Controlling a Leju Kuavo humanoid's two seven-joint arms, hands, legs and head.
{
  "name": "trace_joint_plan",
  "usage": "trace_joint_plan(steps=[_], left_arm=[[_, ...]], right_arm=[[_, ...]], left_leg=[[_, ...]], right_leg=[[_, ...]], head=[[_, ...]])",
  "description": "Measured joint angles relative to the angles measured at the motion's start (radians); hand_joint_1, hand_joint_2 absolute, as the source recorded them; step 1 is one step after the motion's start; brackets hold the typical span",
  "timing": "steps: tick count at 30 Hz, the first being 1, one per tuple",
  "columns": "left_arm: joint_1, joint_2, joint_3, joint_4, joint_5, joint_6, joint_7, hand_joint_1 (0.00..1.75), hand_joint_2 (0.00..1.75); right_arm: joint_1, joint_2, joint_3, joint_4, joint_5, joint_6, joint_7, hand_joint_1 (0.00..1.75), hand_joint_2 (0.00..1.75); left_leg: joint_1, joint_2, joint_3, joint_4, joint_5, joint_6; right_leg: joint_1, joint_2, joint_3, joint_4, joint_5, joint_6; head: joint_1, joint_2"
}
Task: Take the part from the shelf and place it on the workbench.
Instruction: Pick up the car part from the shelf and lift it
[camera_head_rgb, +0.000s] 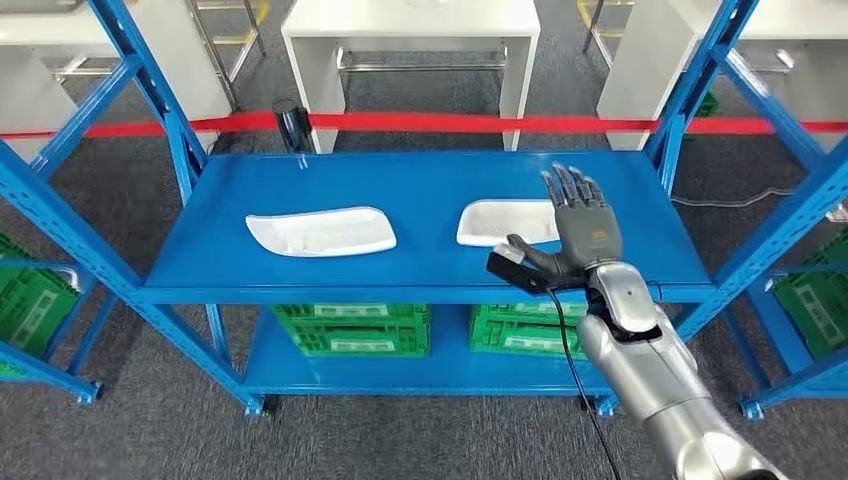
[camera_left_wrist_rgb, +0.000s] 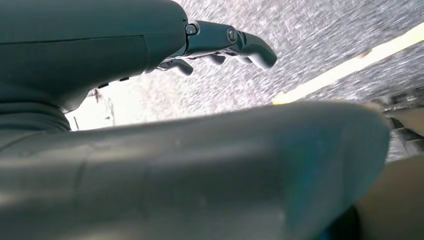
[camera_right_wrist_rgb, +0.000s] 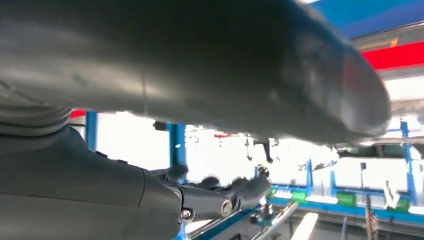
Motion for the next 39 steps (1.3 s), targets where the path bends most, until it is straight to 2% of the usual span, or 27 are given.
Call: trace_joint_plan(steps=[1, 3, 4, 5, 7, 8, 9, 10, 11, 12, 13, 14, 15, 18, 19, 23, 27, 31, 39], left_arm=[[-0.002, 0.0, 0.0, 0.0, -0.002, 0.0, 0.001, 0.0, 0.0], [-0.004, -0.001, 0.0, -0.002, -0.003, 0.0, 0.003, 0.0, 0.0], [-0.006, -0.001, 0.0, -0.002, -0.003, 0.0, 0.004, 0.0, 0.0], [-0.008, -0.002, 0.0, -0.002, -0.003, 0.0, 0.005, 0.0, 0.0], [-0.01, -0.001, 0.0, -0.002, -0.001, 0.0, 0.006, 0.0, 0.0], [-0.01, -0.001, 0.0, -0.002, 0.001, -0.001, 0.005, 0.0, 0.0], [-0.009, -0.002, 0.0, -0.002, 0.004, -0.001, 0.005, 0.0, 0.0], [-0.008, -0.002, 0.0, -0.002, 0.006, -0.002, 0.005, 0.0, 0.0], [-0.007, -0.003, 0.0, -0.002, 0.008, -0.002, 0.006, 0.0, 0.0], [-0.006, -0.003, 0.0, -0.002, 0.008, -0.002, 0.006, 0.0, 0.0], [-0.007, -0.003, 0.0, -0.002, 0.008, -0.002, 0.006, 0.0, 0.0], [-0.009, -0.003, 0.0, -0.002, 0.009, -0.002, 0.007, 0.0, 0.0], [-0.01, -0.003, 0.0, -0.002, 0.009, -0.002, 0.007, 0.0, 0.0], [-0.01, -0.002, 0.0, -0.002, 0.009, -0.002, 0.007, 0.0, 0.0], [-0.009, -0.002, 0.0, -0.002, 0.009, -0.002, 0.007, 0.0, 0.0], [-0.01, -0.002, 0.0, -0.002, 0.009, -0.002, 0.005, 0.0, 0.0], [-0.011, -0.002, 0.0, -0.002, 0.009, -0.005, 0.009, 0.0, 0.0], [-0.012, -0.002, 0.0, -0.002, 0.007, -0.007, 0.012, 0.0, 0.0], [-0.013, -0.002, 0.0, -0.002, 0.006, -0.008, 0.012, 0.0, 0.0]], right_arm=[[-0.003, 0.003, 0.004, 0.004, -0.004, -0.001, 0.001, 0.0, 0.0], [-0.01, 0.008, 0.009, 0.008, -0.012, -0.002, 0.001, 0.0, 0.87], [-0.015, 0.009, 0.011, 0.01, -0.018, -0.002, -0.001, 0.0, 1.31], [-0.02, 0.009, 0.014, 0.012, -0.024, -0.002, -0.003, 0.0, 1.75], [-0.025, 0.009, 0.024, 0.022, -0.036, -0.001, -0.008, 0.0, 1.75], [-0.024, 0.01, 0.03, 0.027, -0.041, 0.002, -0.01, 0.0, 1.75], [-0.022, 0.01, 0.036, 0.033, -0.047, 0.005, -0.013, 0.0, 1.75], [-0.021, 0.011, 0.041, 0.037, -0.056, 0.011, -0.016, 0.0, 1.75], [-0.022, 0.012, 0.047, 0.042, -0.066, 0.018, -0.019, 0.0, 1.75], [-0.024, 0.014, 0.054, 0.048, -0.08, 0.028, -0.022, 0.0, 1.75], [-0.027, 0.016, 0.061, 0.054, -0.094, 0.04, -0.026, 0.0, 1.75], [-0.029, 0.02, 0.07, 0.059, -0.106, 0.052, -0.029, 0.0, 1.75], [-0.029, 0.024, 0.078, 0.064, -0.118, 0.064, -0.034, 0.0, 1.75], [-0.024, 0.036, 0.099, 0.072, -0.152, 0.102, -0.048, 0.0, 1.75], [-0.023, 0.038, 0.108, 0.073, -0.168, 0.12, -0.054, 0.0, 1.75], [-0.011, 0.041, 0.142, 0.072, -0.228, 0.193, -0.064, 0.0, 1.75], [0.007, 0.041, 0.168, 0.065, -0.259, 0.267, -0.046, 0.01, 1.75], [0.019, 0.039, 0.183, 0.065, -0.275, 0.306, -0.028, 1.73, 1.75], [0.025, 0.038, 0.189, 0.087, -0.282, 0.291, -0.015, 1.75, 1.75]], left_leg=[[-0.002, 0.0, 0.004, 0.003, -0.008, 0.004], [0.001, -0.001, 0.017, -0.005, -0.011, 0.015], [0.004, 0.0, 0.024, -0.012, -0.013, 0.02], [0.007, 0.0, 0.033, -0.017, -0.017, 0.025], [0.008, -0.001, 0.045, -0.02, -0.029, 0.032], [0.008, -0.001, 0.051, -0.02, -0.036, 0.033], [0.008, -0.003, 0.058, -0.019, -0.043, 0.032], [0.009, -0.004, 0.067, -0.018, -0.051, 0.03], [0.01, -0.005, 0.077, -0.016, -0.059, 0.028], [0.011, -0.006, 0.085, -0.014, -0.068, 0.023], [0.009, -0.008, 0.091, -0.01, -0.077, 0.017], [0.008, -0.009, 0.094, -0.007, -0.083, 0.013], [0.006, -0.01, 0.094, -0.005, -0.088, 0.013], [0.003, -0.009, 0.095, -0.011, -0.092, 0.024], [0.003, -0.007, 0.097, -0.015, -0.092, 0.024], [0.004, -0.006, 0.11, -0.024, -0.089, 0.014], [0.005, -0.006, 0.113, -0.028, -0.087, -0.001], [0.005, -0.005, 0.113, -0.028, -0.088, -0.005], [0.005, -0.005, 0.113, -0.027, -0.088, -0.005]], right_leg=[[0.0, 0.002, 0.004, -0.003, -0.006, 0.007], [-0.002, 0.0, 0.008, -0.002, -0.019, 0.019], [-0.002, -0.002, -0.002, 0.02, -0.03, 0.024], [-0.003, -0.003, -0.027, 0.065, -0.047, 0.03], [-0.007, -0.006, -0.117, 0.202, -0.085, 0.039], [-0.008, -0.006, -0.164, 0.259, -0.09, 0.043], [-0.01, -0.007, -0.198, 0.286, -0.076, 0.045], [-0.011, -0.007, -0.213, 0.272, -0.04, 0.046], [-0.012, -0.008, -0.209, 0.225, 0.009, 0.045], [-0.013, -0.009, -0.19, 0.155, 0.059, 0.044], [-0.012, -0.01, -0.169, 0.091, 0.094, 0.042], [-0.011, -0.01, -0.153, 0.047, 0.113, 0.037], [-0.011, -0.009, -0.143, 0.02, 0.118, 0.032], [-0.009, -0.005, -0.138, 0.013, 0.113, 0.022], [-0.008, -0.004, -0.137, 0.012, 0.112, 0.019], [-0.006, -0.003, -0.135, 0.013, 0.109, 0.012], [-0.005, -0.003, -0.134, 0.013, 0.108, 0.01], [-0.004, -0.003, -0.134, 0.013, 0.108, 0.009], [-0.006, -0.003, -0.13, 0.008, 0.11, 0.011]], head=[[0.0, 0.0], [0.001, 0.0], [0.002, 0.0], [0.003, 0.0], [0.004, 0.0], [0.004, 0.0], [0.004, 0.0], [0.004, 0.0], [0.004, 0.0], [0.004, 0.0], [0.005, 0.0], [0.004, 0.0], [0.004, 0.0], [0.002, 0.0], [0.001, 0.0], [0.002, 0.0], [0.002, 0.0], [0.002, 0.0], [0.002, 0.0]])
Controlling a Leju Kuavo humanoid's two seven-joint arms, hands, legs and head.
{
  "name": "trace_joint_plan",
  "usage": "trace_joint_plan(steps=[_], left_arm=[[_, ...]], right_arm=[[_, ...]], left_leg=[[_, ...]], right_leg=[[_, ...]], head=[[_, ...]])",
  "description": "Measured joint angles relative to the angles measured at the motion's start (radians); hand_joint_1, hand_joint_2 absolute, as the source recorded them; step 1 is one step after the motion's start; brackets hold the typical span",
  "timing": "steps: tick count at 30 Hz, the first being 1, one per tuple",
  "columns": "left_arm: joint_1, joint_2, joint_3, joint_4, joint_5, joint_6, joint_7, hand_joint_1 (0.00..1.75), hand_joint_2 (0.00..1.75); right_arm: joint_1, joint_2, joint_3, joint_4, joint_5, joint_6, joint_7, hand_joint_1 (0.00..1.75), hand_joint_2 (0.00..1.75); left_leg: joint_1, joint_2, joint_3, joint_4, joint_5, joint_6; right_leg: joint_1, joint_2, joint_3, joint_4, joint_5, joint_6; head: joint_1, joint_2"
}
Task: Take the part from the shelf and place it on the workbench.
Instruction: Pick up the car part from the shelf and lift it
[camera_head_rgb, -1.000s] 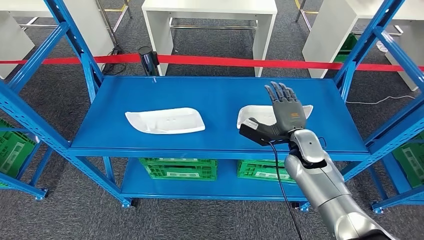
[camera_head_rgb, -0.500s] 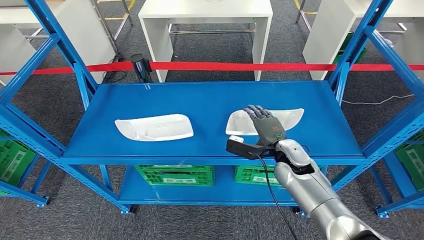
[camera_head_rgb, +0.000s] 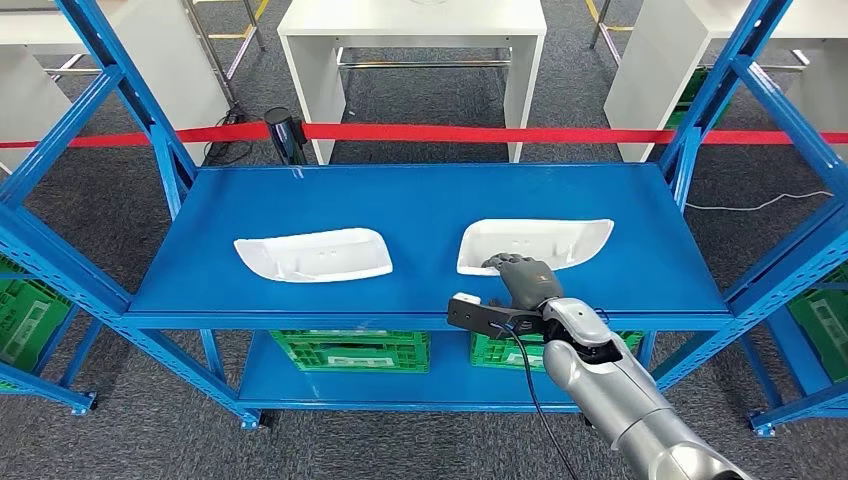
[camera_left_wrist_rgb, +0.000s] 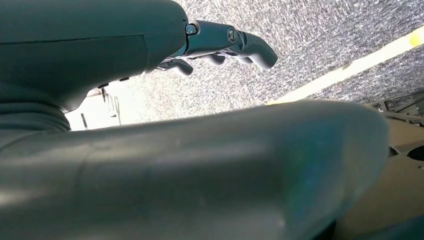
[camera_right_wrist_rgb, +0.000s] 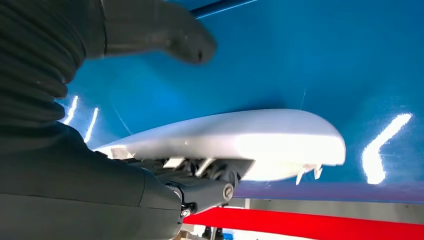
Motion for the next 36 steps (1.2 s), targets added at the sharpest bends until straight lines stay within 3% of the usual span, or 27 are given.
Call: trace_joint_plan(steps=[9, 13, 36], left_arm=[[-0.001, 0.0, 0.0, 0.0, 0.0, -0.006, -0.008, 0.0, 0.0], [-0.001, -0.001, 0.0, 0.0, 0.011, -0.02, -0.029, 0.0, 1.75], [0.001, -0.001, 0.021, 0.0, 0.046, 0.025, -0.035, 0.0, 1.75]], right_arm=[[-0.007, 0.0, 0.001, 0.008, 0.012, -0.022, 0.012, 1.75, 1.75], [-0.007, 0.0, 0.001, 0.008, 0.031, -0.037, 0.02, 1.75, 1.75], [-0.018, -0.002, -0.008, 0.025, -0.007, -0.056, -0.022, 1.75, 1.75]], left_leg=[[0.0, -0.002, 0.004, 0.001, -0.001, 0.001], [0.0, -0.002, 0.005, 0.001, -0.001, 0.002], [0.0, -0.002, 0.007, 0.001, -0.002, 0.003]], right_leg=[[0.0, 0.0, 0.007, -0.004, 0.0, 0.001], [0.002, -0.001, 0.009, -0.005, 0.0, 0.002], [0.001, -0.001, 0.012, -0.007, 0.001, 0.003]], head=[[0.0, 0.0], [0.0, 0.0], [0.0, 0.0]])
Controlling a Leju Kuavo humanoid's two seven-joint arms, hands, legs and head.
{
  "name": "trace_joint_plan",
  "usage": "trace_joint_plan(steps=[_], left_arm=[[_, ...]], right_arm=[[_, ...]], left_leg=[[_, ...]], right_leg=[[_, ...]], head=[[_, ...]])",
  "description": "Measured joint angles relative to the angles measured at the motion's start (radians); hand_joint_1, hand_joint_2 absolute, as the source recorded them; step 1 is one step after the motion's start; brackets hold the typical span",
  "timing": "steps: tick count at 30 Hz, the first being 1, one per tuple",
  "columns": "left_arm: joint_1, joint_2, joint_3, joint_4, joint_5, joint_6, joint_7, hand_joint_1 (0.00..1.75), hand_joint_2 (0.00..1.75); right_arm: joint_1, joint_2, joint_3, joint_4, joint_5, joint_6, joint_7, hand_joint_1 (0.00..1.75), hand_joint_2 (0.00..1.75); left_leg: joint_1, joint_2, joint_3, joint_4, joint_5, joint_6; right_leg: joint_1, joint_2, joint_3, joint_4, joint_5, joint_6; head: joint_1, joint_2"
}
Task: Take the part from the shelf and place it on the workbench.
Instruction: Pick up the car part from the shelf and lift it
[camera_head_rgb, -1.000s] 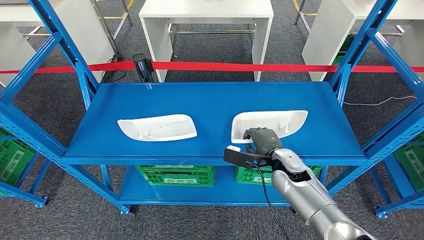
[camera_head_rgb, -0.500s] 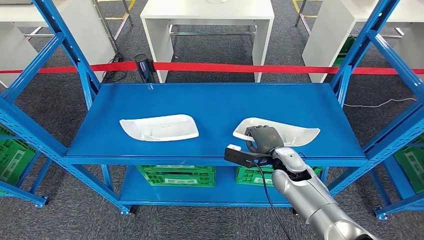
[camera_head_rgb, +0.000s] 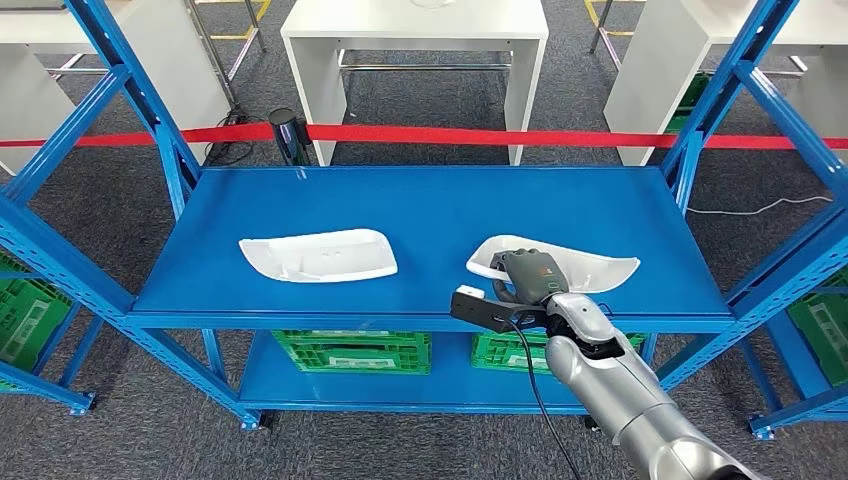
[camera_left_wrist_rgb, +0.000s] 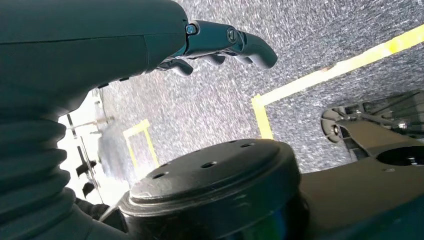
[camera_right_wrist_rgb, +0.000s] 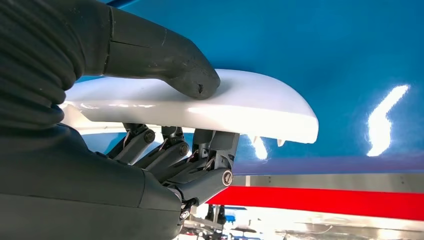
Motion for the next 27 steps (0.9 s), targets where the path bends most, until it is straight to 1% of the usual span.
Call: trace_joint_plan(steps=[2, 4, 7, 8, 9, 10, 11, 13, 14, 15, 16, 17, 18, 19, 20, 21, 23, 24, 25, 26, 27], left_arm=[[-0.003, 0.0, 0.0, 0.0, -0.002, 0.0, 0.007, 0.0, 1.75], [-0.005, 0.0, 0.0, 0.0, -0.004, 0.001, 0.009, 0.0, 1.75], [-0.008, 0.002, 0.001, 0.0, -0.011, 0.011, 0.013, 0.0, 1.75], [-0.009, 0.002, 0.001, 0.0, -0.014, 0.013, 0.013, 0.0, 1.75], [-0.01, 0.002, 0.001, 0.0, -0.015, 0.014, 0.014, 0.0, 1.75], [-0.01, 0.0, 0.001, -0.001, -0.016, 0.014, 0.014, 0.0, 1.75], [-0.011, -0.001, 0.001, -0.001, -0.017, 0.014, 0.014, 0.0, 1.75], [-0.011, -0.001, 0.001, -0.002, -0.018, 0.014, 0.013, 0.0, 1.75], [-0.012, -0.001, 0.001, -0.002, -0.018, 0.014, 0.012, 0.0, 1.75], [-0.012, -0.002, 0.001, -0.002, -0.018, 0.014, 0.012, 0.0, 1.75], [-0.012, -0.002, 0.001, -0.003, -0.018, 0.014, 0.011, 0.0, 1.75], [-0.013, -0.003, 0.001, -0.003, -0.018, 0.014, 0.01, 0.0, 1.75], [-0.014, -0.003, 0.001, -0.003, -0.018, 0.014, 0.01, 0.0, 1.75], [-0.016, 0.0, 0.001, -0.004, -0.018, 0.015, 0.01, 0.0, 1.75], [-0.018, 0.001, 0.001, -0.004, -0.018, 0.015, 0.01, 0.0, 1.75], [-0.019, 0.003, 0.001, -0.004, -0.019, 0.016, 0.01, 0.0, 1.75], [-0.018, 0.003, 0.002, -0.004, -0.019, 0.017, 0.01, 0.0, 1.75], [-0.017, 0.003, 0.002, -0.004, -0.019, 0.017, 0.01, 0.0, 1.75], [-0.017, 0.003, 0.002, -0.004, -0.019, 0.017, 0.009, 0.0, 1.75], [-0.017, 0.003, 0.002, -0.004, -0.019, 0.017, 0.009, 0.0, 1.75], [-0.019, 0.003, 0.003, -0.004, -0.018, 0.017, 0.008, 0.0, 1.75]], right_arm=[[0.007, 0.002, -0.012, -0.013, -0.026, -0.031, -0.016, 1.75, 1.75], [0.034, 0.002, -0.033, -0.073, -0.067, -0.079, -0.046, 1.75, 1.75], [0.095, 0.002, -0.067, -0.232, -0.123, -0.137, -0.088, 1.75, 1.75], [0.11, 0.002, -0.075, -0.278, -0.129, -0.148, -0.093, 1.75, 1.75], [0.124, 0.002, -0.081, -0.318, -0.128, -0.158, -0.094, 1.75, 1.75], [0.134, 0.001, -0.085, -0.355, -0.124, -0.164, -0.093, 1.75, 1.75], [0.146, 0.0, -0.087, -0.391, -0.118, -0.168, -0.092, 1.75, 1.75], [0.173, -0.003, -0.09, -0.466, -0.104, -0.174, -0.089, 1.75, 1.75], [0.189, -0.004, -0.09, -0.495, -0.099, -0.175, -0.088, 1.75, 1.75], [0.203, -0.005, -0.09, -0.519, -0.094, -0.175, -0.087, 1.75, 1.75], [0.215, -0.006, -0.091, -0.539, -0.092, -0.175, -0.086, 1.75, 1.75], [0.222, -0.006, -0.091, -0.558, -0.09, -0.175, -0.086, 1.75, 1.75], [0.227, -0.007, -0.091, -0.574, -0.089, -0.175, -0.086, 1.75, 1.75], [0.229, -0.006, -0.092, -0.589, -0.089, -0.175, -0.086, 1.75, 1.75], [0.231, -0.006, -0.092, -0.603, -0.089, -0.175, -0.086, 1.75, 1.75], [0.233, -0.006, -0.093, -0.612, -0.088, -0.175, -0.086, 1.75, 1.75], [0.24, -0.007, -0.094, -0.626, -0.089, -0.175, -0.085, 1.75, 1.75], [0.242, -0.007, -0.094, -0.631, -0.088, -0.175, -0.086, 1.75, 1.75], [0.243, -0.007, -0.094, -0.635, -0.087, -0.175, -0.086, 1.75, 1.75], [0.243, -0.006, -0.094, -0.639, -0.085, -0.175, -0.087, 1.75, 1.75], [0.243, -0.006, -0.095, -0.641, -0.082, -0.175, -0.089, 1.75, 1.75]], left_leg=[[0.0, 0.0, 0.0, 0.0, 0.0, 0.0], [-0.001, 0.0, -0.001, 0.002, -0.001, 0.001], [-0.005, -0.001, 0.001, -0.002, 0.006, 0.017], [-0.002, -0.001, 0.005, -0.013, 0.013, 0.022], [0.001, 0.002, 0.01, -0.026, 0.021, 0.024], [0.006, 0.005, 0.014, -0.038, 0.029, 0.027], [0.01, 0.008, 0.016, -0.046, 0.034, 0.028], [0.013, 0.012, 0.011, -0.048, 0.038, 0.029], [0.015, 0.013, 0.006, -0.044, 0.039, 0.028], [0.017, 0.014, 0.001, -0.039, 0.038, 0.026], [0.022, 0.014, -0.005, -0.033, 0.038, 0.021], [0.027, 0.014, -0.011, -0.023, 0.036, 0.014], [0.032, 0.013, -0.019, -0.011, 0.032, 0.005], [0.034, 0.012, -0.028, 0.003, 0.028, -0.007], [0.034, 0.011, -0.035, 0.015, 0.025, -0.017], [0.031, 0.009, -0.041, 0.022, 0.025, -0.027], [0.031, 0.006, -0.046, 0.022, 0.032, -0.041], [0.033, 0.006, -0.051, 0.024, 0.03, -0.046], [0.034, 0.007, -0.059, 0.037, 0.016, -0.049], [0.034, 0.008, -0.074, 0.07, -0.012, -0.051], [0.032, 0.008, -0.094, 0.125, -0.053, -0.05]], right_leg=[[0.0, 0.0, 0.0, 0.0, 0.0, 0.0], [-0.002, 0.0, 0.0, -0.002, 0.001, 0.001], [-0.007, 0.001, 0.003, -0.012, 0.012, 0.013], [-0.006, 0.001, 0.004, -0.014, 0.013, 0.016], [-0.004, 0.0, 0.003, -0.013, 0.008, 0.018], [-0.003, 0.0, -0.005, 0.004, -0.007, 0.02], [-0.002, -0.001, -0.021, 0.042, -0.033, 0.022], [-0.007, -0.002, -0.076, 0.173, -0.103, 0.029], [-0.01, -0.002, -0.101, 0.233, -0.127, 0.034], [-0.015, -0.003, -0.113, 0.263, -0.133, 0.039], [-0.019, -0.004, -0.104, 0.252, -0.121, 0.044], [-0.025, -0.005, -0.073, 0.199, -0.093, 0.051], [-0.029, -0.005, -0.037, 0.131, -0.071, 0.058], [-0.032, -0.002, -0.007, 0.074, -0.054, 0.06], [-0.033, 0.002, 0.011, 0.04, -0.047, 0.054], [-0.032, 0.006, 0.012, 0.033, -0.049, 0.043], [-0.03, 0.008, 0.002, 0.044, -0.042, 0.015], [-0.029, 0.006, -0.003, 0.044, -0.037, 0.005], [-0.028, 0.005, -0.01, 0.043, -0.03, -0.005], [-0.028, 0.003, -0.016, 0.041, -0.023, -0.014], [-0.026, 0.002, -0.024, 0.04, -0.016, -0.02]], head=[[0.0, 0.0], [0.0, 0.0], [0.0, 0.0], [0.0, 0.0], [0.0, 0.0], [0.0, 0.0], [0.001, 0.0], [0.001, 0.0], [0.001, 0.0], [0.001, 0.0], [0.001, 0.0], [0.001, 0.0], [0.001, 0.0], [0.002, 0.0], [0.002, 0.0], [0.001, 0.0], [-0.002, 0.0], [-0.003, 0.0], [-0.003, 0.0], [-0.004, 0.0], [-0.005, 0.0]])
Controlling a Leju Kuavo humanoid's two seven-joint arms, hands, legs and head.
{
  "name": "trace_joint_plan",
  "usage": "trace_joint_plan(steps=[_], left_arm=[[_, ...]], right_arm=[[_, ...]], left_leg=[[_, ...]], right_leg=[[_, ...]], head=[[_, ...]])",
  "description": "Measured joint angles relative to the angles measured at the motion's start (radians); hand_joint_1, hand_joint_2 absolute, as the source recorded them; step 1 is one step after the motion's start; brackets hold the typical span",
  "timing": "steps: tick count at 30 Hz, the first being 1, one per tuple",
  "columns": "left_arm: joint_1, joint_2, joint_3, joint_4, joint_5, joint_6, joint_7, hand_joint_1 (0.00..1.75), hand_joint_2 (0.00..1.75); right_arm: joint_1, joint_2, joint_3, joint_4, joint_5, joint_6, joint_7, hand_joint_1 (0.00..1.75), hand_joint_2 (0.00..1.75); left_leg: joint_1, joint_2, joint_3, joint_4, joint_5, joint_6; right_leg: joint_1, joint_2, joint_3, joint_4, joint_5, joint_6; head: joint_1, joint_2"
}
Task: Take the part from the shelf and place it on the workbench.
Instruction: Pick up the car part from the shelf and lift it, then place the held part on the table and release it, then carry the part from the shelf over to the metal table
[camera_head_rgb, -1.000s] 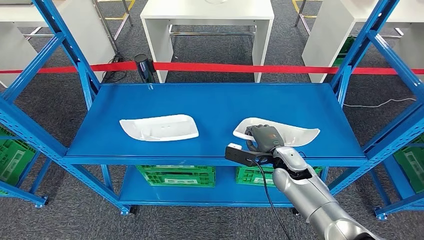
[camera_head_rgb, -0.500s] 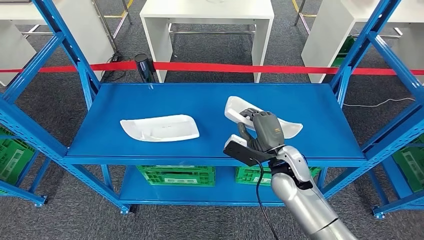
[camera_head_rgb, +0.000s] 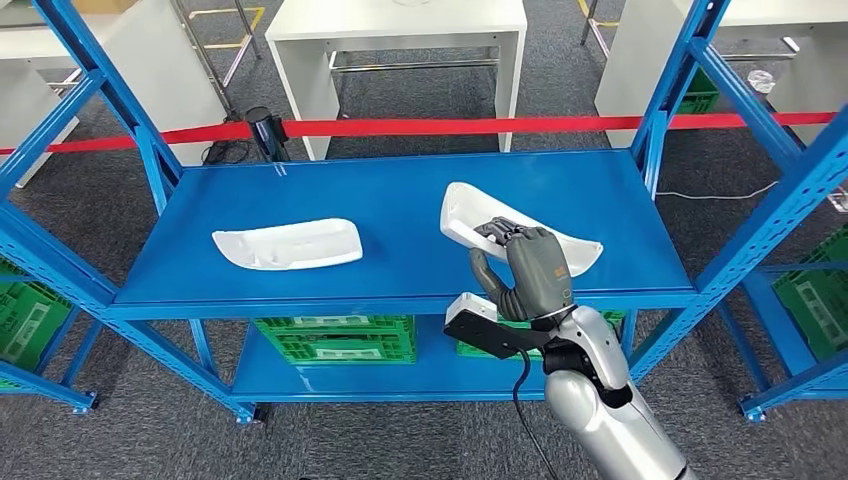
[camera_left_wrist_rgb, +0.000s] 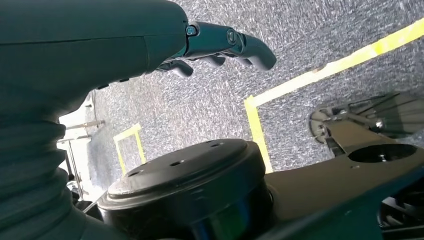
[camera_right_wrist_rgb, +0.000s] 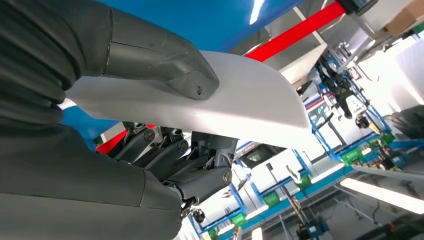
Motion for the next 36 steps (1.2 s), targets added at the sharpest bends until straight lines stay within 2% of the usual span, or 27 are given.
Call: trace_joint_plan(steps=[2, 3, 4, 5, 7, 8, 9, 12, 13, 14, 17, 18, 19, 20, 21, 23, 24, 25, 27, 28, 29, 30, 32, 33, 34, 35, 36], left_arm=[[-0.003, 0.0, 0.002, 0.0, 0.002, 0.001, -0.004, 0.0, 1.75], [-0.004, 0.0, 0.002, 0.0, 0.003, 0.002, -0.006, 0.0, 1.75], [-0.004, 0.0, 0.003, 0.0, 0.003, 0.003, -0.007, 0.0, 1.75], [-0.003, 0.0, 0.003, 0.0, 0.004, 0.004, -0.008, 0.0, 1.75], [0.001, 0.0, 0.003, 0.0, 0.005, 0.006, -0.008, 0.0, 1.75], [0.002, 0.0, 0.003, 0.0, 0.005, 0.007, -0.008, 0.0, 1.75], [0.003, 0.001, 0.003, -0.001, 0.005, 0.007, -0.008, 0.0, 1.75], [0.005, 0.0, 0.003, -0.001, -0.004, 0.006, -0.005, 0.0, 1.75], [0.005, 0.001, 0.003, -0.001, -0.008, 0.005, -0.003, 0.0, 1.75], [0.005, 0.001, 0.003, -0.001, -0.012, 0.004, -0.002, 0.0, 1.75], [0.003, 0.003, 0.003, -0.001, -0.015, 0.004, -0.008, 0.0, 1.75], [0.003, 0.003, 0.003, -0.001, -0.013, 0.005, -0.011, 0.0, 1.75], [0.003, 0.003, 0.003, -0.001, -0.01, 0.008, -0.015, 0.0, 1.75], [0.003, 0.004, 0.004, -0.001, -0.006, 0.011, -0.018, 0.0, 1.75], [0.003, 0.004, 0.004, -0.001, 0.0, 0.013, -0.021, 0.0, 1.75], [0.005, 0.003, 0.012, -0.002, 0.021, 0.02, -0.03, 0.0, 1.75], [0.007, 0.003, 0.018, -0.003, 0.033, 0.023, -0.035, 0.0, 1.75], [0.01, 0.003, 0.025, -0.003, 0.044, 0.027, -0.038, 0.0, 1.75], [0.015, 0.004, 0.037, -0.002, 0.055, 0.032, -0.041, 0.0, 1.75], [0.018, 0.005, 0.041, -0.002, 0.058, 0.034, -0.042, 0.0, 1.75], [0.02, 0.006, 0.045, -0.002, 0.06, 0.035, -0.043, 0.0, 1.75], [0.021, 0.007, 0.049, -0.001, 0.062, 0.036, -0.042, 0.0, 1.75], [0.02, 0.007, 0.054, -0.002, 0.062, 0.035, -0.037, 0.0, 1.75], [0.019, 0.007, 0.055, -0.002, 0.06, 0.034, -0.033, 0.0, 1.75], [0.019, 0.008, 0.056, -0.003, 0.057, 0.033, -0.028, 0.0, 1.75], [0.018, 0.008, 0.056, -0.003, 0.054, 0.033, -0.023, 0.0, 1.75], [0.019, 0.009, 0.056, -0.003, 0.051, 0.033, -0.02, 0.0, 1.75]], right_arm=[[0.0, 0.0, 0.0, -0.001, 0.002, 0.0, -0.002, 1.75, 1.75], [0.0, 0.0, 0.0, -0.001, 0.001, -0.001, -0.004, 1.75, 1.75], [0.0, 0.001, 0.0, -0.001, -0.002, -0.002, -0.007, 1.75, 1.75], [0.0, 0.001, 0.0, -0.002, -0.006, -0.003, -0.011, 1.75, 1.75], [0.0, 0.004, 0.0, -0.007, -0.014, -0.009, -0.022, 1.75, 1.75], [-0.001, 0.006, 0.0, -0.012, -0.018, -0.013, -0.028, 1.75, 1.75], [-0.001, 0.009, 0.0, -0.018, -0.021, -0.018, -0.034, 1.75, 1.75], [0.007, 0.016, 0.0, -0.043, -0.032, -0.044, -0.061, 1.75, 1.75], [0.014, 0.017, 0.0, -0.055, -0.037, -0.058, -0.073, 1.75, 1.75], [0.022, 0.017, 0.0, -0.069, -0.044, -0.074, -0.086, 1.75, 1.75], [0.039, 0.017, 0.002, -0.103, -0.077, -0.112, -0.125, 1.75, 1.75], [0.041, 0.017, 0.003, -0.107, -0.092, -0.118, -0.135, 1.75, 1.75], [0.043, 0.016, 0.006, -0.108, -0.109, -0.123, -0.146, 1.75, 1.75], [0.043, 0.016, 0.008, -0.108, -0.123, -0.127, -0.156, 1.75, 1.75], [0.043, 0.016, 0.012, -0.108, -0.137, -0.13, -0.166, 1.75, 1.75], [0.041, 0.016, 0.022, -0.108, -0.159, -0.134, -0.189, 1.75, 1.75], [0.041, 0.016, 0.027, -0.108, -0.168, -0.135, -0.198, 1.75, 1.75], [0.04, 0.017, 0.031, -0.106, -0.174, -0.136, -0.204, 1.75, 1.75], [0.038, 0.017, 0.038, -0.102, -0.182, -0.137, -0.209, 1.75, 1.75], [0.037, 0.017, 0.041, -0.1, -0.185, -0.136, -0.21, 1.75, 1.75], [0.036, 0.017, 0.044, -0.098, -0.19, -0.135, -0.211, 1.75, 1.75], [0.036, 0.017, 0.046, -0.096, -0.196, -0.133, -0.211, 1.75, 1.75], [0.036, 0.018, 0.05, -0.091, -0.213, -0.12, -0.211, 1.75, 1.75], [0.037, 0.018, 0.051, -0.088, -0.222, -0.113, -0.211, 1.75, 1.75], [0.04, 0.018, 0.052, -0.085, -0.234, -0.107, -0.212, 1.75, 1.75], [0.047, 0.018, 0.051, -0.083, -0.249, -0.105, -0.216, 1.75, 1.75], [0.059, 0.018, 0.048, -0.082, -0.269, -0.104, -0.225, 1.75, 1.75]], left_leg=[[-0.006, 0.0, -0.037, 0.127, -0.077, 0.004], [-0.009, 0.0, -0.041, 0.166, -0.096, 0.008], [-0.011, 0.0, -0.027, 0.167, -0.097, 0.014], [-0.015, 0.0, 0.007, 0.129, -0.082, 0.021], [-0.024, 0.001, 0.102, -0.011, -0.047, 0.039], [-0.029, 0.001, 0.134, -0.068, -0.034, 0.045], [-0.034, 0.002, 0.149, -0.1, -0.028, 0.05], [-0.037, 0.001, 0.136, -0.113, -0.001, 0.063], [-0.035, 0.002, 0.131, -0.117, 0.012, 0.069], [-0.032, 0.005, 0.122, -0.12, 0.026, 0.076], [-0.031, 0.011, 0.079, -0.119, 0.064, 0.088], [-0.032, 0.013, 0.062, -0.117, 0.075, 0.088], [-0.033, 0.015, 0.045, -0.113, 0.086, 0.087], [-0.033, 0.016, 0.028, -0.109, 0.095, 0.086], [-0.033, 0.017, 0.012, -0.105, 0.104, 0.083], [-0.034, 0.016, -0.013, -0.095, 0.121, 0.074], [-0.035, 0.016, -0.019, -0.092, 0.128, 0.069], [-0.035, 0.016, -0.021, -0.093, 0.137, 0.062], [-0.033, 0.015, -0.023, -0.099, 0.152, 0.049], [-0.032, 0.013, -0.03, -0.096, 0.146, 0.043], [-0.031, 0.01, -0.039, -0.079, 0.119, 0.037], [-0.029, 0.008, -0.051, -0.044, 0.075, 0.032], [-0.027, 0.006, -0.07, 0.071, -0.028, 0.023], [-0.026, 0.006, -0.072, 0.127, -0.055, 0.019], [-0.025, 0.006, -0.062, 0.163, -0.055, 0.017], [-0.024, 0.006, -0.038, 0.167, -0.035, 0.016], [-0.022, 0.006, 0.003, 0.137, -0.007, 0.015]], right_leg=[[0.007, -0.003, -0.019, -0.001, 0.015, -0.006], [0.011, -0.004, -0.029, 0.0, 0.023, -0.008], [0.015, -0.005, -0.039, 0.0, 0.031, -0.009], [0.018, -0.005, -0.048, 0.0, 0.039, -0.008], [0.022, -0.004, -0.062, -0.001, 0.057, -0.004], [0.023, -0.004, -0.067, -0.003, 0.066, 0.0], [0.023, -0.005, -0.068, -0.007, 0.075, 0.006], [0.021, -0.009, -0.067, -0.023, 0.1, 0.026], [0.021, -0.009, -0.072, -0.018, 0.09, 0.032], [0.021, -0.008, -0.082, 0.005, 0.059, 0.036], [0.019, -0.007, -0.127, 0.176, -0.087, 0.044], [0.019, -0.007, -0.131, 0.227, -0.108, 0.046], [0.019, -0.007, -0.12, 0.251, -0.107, 0.047], [0.019, -0.007, -0.093, 0.24, -0.089, 0.047], [0.019, -0.007, -0.046, 0.195, -0.066, 0.045], [0.022, -0.008, 0.058, 0.061, -0.062, 0.035], [0.025, -0.007, 0.09, 0.01, -0.069, 0.029], [0.028, -0.007, 0.103, -0.018, -0.078, 0.023], [0.029, -0.008, 0.094, -0.028, -0.064, 0.009], [0.027, -0.01, 0.086, -0.032, -0.053, 0.002], [0.024, -0.012, 0.077, -0.036, -0.039, -0.005], [0.021, -0.014, 0.064, -0.041, -0.024, -0.01], [0.02, -0.015, 0.033, -0.042, 0.003, -0.012], [0.02, -0.016, 0.017, -0.041, 0.017, -0.011], [0.02, -0.016, 0.0, -0.039, 0.03, -0.009], [0.019, -0.017, -0.016, -0.038, 0.043, -0.006], [0.017, -0.017, -0.032, -0.035, 0.055, -0.002]], head=[[-0.002, 0.0], [-0.003, 0.0], [-0.003, 0.0], [-0.003, 0.0], [-0.002, 0.0], [-0.002, 0.0], [-0.002, 0.0], [-0.003, 0.0], [-0.002, 0.0], [-0.001, 0.0], [0.002, 0.0], [0.003, 0.0], [0.003, 0.0], [0.003, 0.0], [0.003, 0.0], [0.001, 0.0], [0.0, 0.0], [0.0, 0.0], [0.002, 0.0], [0.002, 0.0], [0.002, 0.0], [0.0, 0.0], [-0.002, 0.0], [-0.003, 0.0], [-0.004, 0.0], [-0.004, 0.0], [-0.004, 0.0]])
